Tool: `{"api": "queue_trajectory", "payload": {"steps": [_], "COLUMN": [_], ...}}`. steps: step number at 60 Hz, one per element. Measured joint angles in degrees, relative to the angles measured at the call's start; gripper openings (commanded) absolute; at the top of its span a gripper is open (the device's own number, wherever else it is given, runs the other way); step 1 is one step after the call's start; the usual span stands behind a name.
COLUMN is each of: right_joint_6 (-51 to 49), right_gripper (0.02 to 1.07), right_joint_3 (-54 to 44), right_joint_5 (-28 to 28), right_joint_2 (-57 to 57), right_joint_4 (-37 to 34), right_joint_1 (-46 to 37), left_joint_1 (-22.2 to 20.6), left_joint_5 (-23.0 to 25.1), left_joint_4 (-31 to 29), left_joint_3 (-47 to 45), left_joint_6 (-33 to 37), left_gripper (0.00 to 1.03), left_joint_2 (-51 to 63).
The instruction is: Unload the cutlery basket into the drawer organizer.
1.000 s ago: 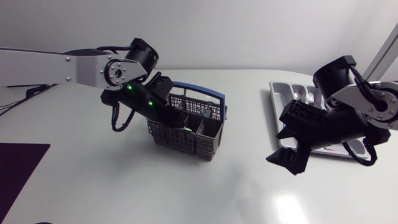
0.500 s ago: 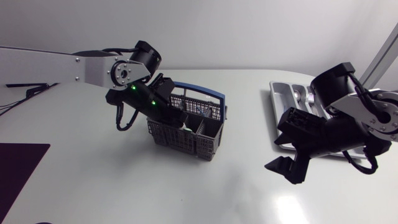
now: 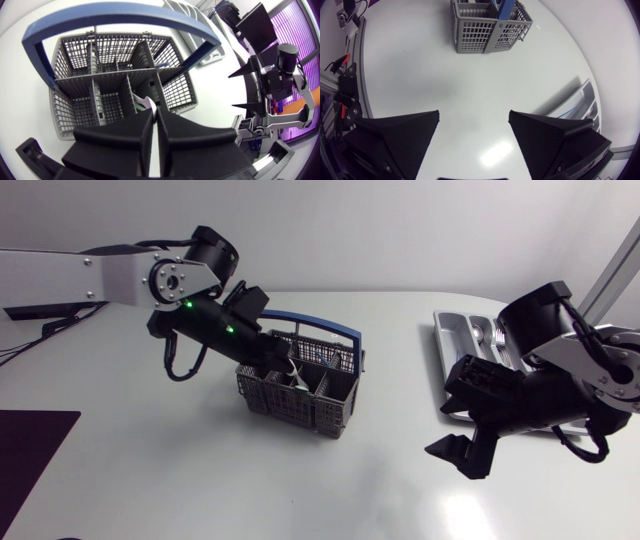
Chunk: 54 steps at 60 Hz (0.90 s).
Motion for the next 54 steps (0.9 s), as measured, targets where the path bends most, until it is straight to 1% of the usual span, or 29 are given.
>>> {"api": "queue_trajectory", "payload": {"steps": [8, 19, 27, 33, 37, 54], "right_joint_6": [0.31, 1.36, 1.53, 1.53, 1.53, 2.45], "right_gripper": [1.02, 1.02, 1.02, 1.02, 1.02, 1.02], "right_joint_3": [0.00, 0.02, 0.02, 0.02, 0.02, 0.02], "right_joint_5": [0.35, 0.35, 0.35, 0.35, 0.37, 0.68], "right_joint_2": [-0.48, -3.15, -6.10, -8.76, -10.51, -13.14], "right_joint_4": [-0.02, -0.02, -0.02, -0.02, -0.02, 0.85], "right_joint_1": [0.55, 1.07, 2.12, 4.37, 5.95, 12.66], "left_joint_1": [1.51, 3.23, 3.48, 2.27, 0.59, -8.22], "left_joint_5": [3.63, 7.32, 8.22, 8.26, 8.31, 8.39], "left_joint_4": [-2.16, -5.62, -7.45, -8.39, -9.03, -9.38], "left_joint_3": [0.00, 0.00, 0.00, -0.15, -0.85, -5.44], "left_joint_6": [-0.02, 0.09, 2.03, 5.25, 8.04, 19.63], "left_gripper": [0.04, 0.04, 0.04, 0.04, 0.04, 0.04], "left_joint_2": [-4.22, -10.84, -15.82, -18.45, -19.56, -20.28]}}
